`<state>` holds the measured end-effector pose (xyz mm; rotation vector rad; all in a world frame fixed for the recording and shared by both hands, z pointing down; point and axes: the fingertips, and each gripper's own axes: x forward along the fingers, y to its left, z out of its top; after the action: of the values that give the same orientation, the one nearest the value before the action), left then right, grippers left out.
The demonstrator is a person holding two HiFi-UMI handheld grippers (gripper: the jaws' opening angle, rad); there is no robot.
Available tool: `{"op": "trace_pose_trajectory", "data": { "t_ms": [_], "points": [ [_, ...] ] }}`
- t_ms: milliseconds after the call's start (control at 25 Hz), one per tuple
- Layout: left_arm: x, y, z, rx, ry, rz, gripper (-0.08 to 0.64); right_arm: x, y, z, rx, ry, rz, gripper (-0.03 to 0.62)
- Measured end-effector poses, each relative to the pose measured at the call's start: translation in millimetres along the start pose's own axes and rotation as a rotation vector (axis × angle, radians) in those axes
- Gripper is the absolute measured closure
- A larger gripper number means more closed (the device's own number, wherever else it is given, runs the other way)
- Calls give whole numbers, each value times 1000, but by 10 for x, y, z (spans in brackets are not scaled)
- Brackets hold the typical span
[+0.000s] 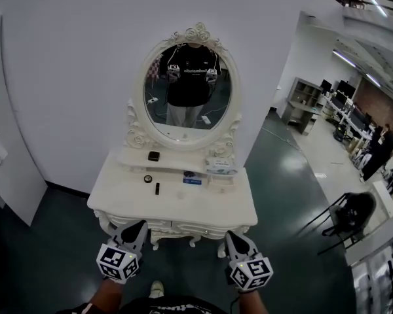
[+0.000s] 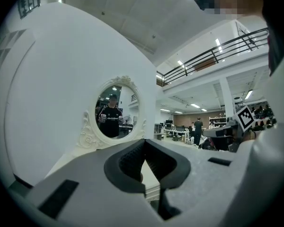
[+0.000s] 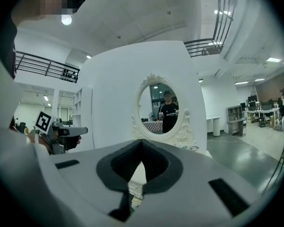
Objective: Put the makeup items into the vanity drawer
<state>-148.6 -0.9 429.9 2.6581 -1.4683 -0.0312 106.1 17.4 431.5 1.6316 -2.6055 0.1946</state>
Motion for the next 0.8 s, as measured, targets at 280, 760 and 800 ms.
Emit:
{"op": "trace_pose_trajectory", "data": {
  "t_ms": [280,760,800],
  "points": [
    [337,390,14,-12,5,-26,555,487,-43,76,3,4,-16,589],
    [775,973,38,-31,-3,-51,555,1189,-75,185,-9,-2,-45,589],
    [805,994,38,-29,-2,-57,555,1216,-82,178,-8,-2,-51,589]
  ]
}}
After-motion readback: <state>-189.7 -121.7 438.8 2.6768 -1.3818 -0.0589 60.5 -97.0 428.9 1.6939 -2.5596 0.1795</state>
